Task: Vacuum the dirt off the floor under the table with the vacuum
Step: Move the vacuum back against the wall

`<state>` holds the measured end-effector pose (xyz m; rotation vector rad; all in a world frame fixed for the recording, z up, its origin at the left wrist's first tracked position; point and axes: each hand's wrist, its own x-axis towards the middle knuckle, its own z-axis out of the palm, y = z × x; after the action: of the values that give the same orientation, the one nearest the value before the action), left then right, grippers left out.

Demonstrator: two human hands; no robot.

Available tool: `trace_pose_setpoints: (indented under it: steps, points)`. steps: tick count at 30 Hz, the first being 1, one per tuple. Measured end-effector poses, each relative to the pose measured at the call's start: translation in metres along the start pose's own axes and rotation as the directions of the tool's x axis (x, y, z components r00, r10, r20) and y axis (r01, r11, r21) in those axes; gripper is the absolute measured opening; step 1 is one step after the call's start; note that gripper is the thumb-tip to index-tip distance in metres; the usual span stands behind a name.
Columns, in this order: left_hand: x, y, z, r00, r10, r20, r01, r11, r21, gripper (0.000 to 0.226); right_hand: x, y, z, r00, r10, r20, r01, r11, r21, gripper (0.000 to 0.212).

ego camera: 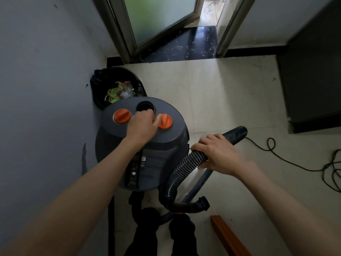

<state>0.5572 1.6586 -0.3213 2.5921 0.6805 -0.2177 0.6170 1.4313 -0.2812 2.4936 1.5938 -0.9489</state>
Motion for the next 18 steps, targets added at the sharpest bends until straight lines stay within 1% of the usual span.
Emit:
trace_pose_setpoints:
  steps: [2, 3, 4, 5, 7, 9, 12, 13, 18]
  points:
    - [0.002, -0.023, -0.012, 0.987, -0.062, -0.151, 0.062, 0.998, -0.006, 0.029, 0.000, -0.003, 0.001, 0.999, -0.032, -0.003, 0.032, 0.999, -0.019, 0.055]
    - [0.003, -0.034, -0.018, 0.975, -0.112, -0.194, 0.116, 0.993, 0.009, 0.029, 0.001, -0.004, 0.002, 0.999, -0.044, -0.007, 0.044, 0.999, -0.015, 0.056]
    - [0.004, -0.045, -0.023, 0.964, -0.170, -0.204, 0.180, 0.983, 0.027, 0.033, 0.001, -0.005, 0.004, 0.998, -0.055, -0.020, 0.055, 0.998, -0.003, 0.057]
    - [0.004, -0.055, -0.026, 0.955, -0.229, -0.187, 0.240, 0.970, 0.038, 0.041, 0.002, -0.006, 0.006, 0.997, -0.073, -0.040, 0.073, 0.997, 0.002, 0.057]
    - [0.005, -0.070, -0.027, 0.950, -0.293, -0.109, 0.298, 0.954, 0.039, 0.052, 0.002, -0.008, 0.010, 0.992, -0.102, -0.075, 0.102, 0.995, 0.002, 0.056]
    - [0.007, -0.077, -0.023, 0.958, -0.282, -0.059, 0.283, 0.959, 0.011, 0.051, 0.003, -0.009, 0.012, 0.989, -0.113, -0.094, 0.114, 0.993, 0.007, 0.057]
    - [0.011, -0.079, -0.021, 0.957, -0.282, -0.072, 0.276, 0.958, -0.077, 0.043, 0.007, -0.012, 0.014, 0.987, -0.113, -0.111, 0.115, 0.993, 0.009, 0.063]
    - [0.013, -0.079, -0.021, 0.955, -0.286, -0.081, 0.279, 0.957, -0.083, 0.042, 0.008, -0.013, 0.015, 0.986, -0.106, -0.128, 0.108, 0.994, 0.004, 0.064]
    - [0.013, -0.079, -0.022, 0.957, -0.266, -0.112, 0.266, 0.964, -0.015, 0.045, 0.012, -0.019, 0.018, 0.983, -0.110, -0.149, 0.113, 0.994, 0.009, 0.062]
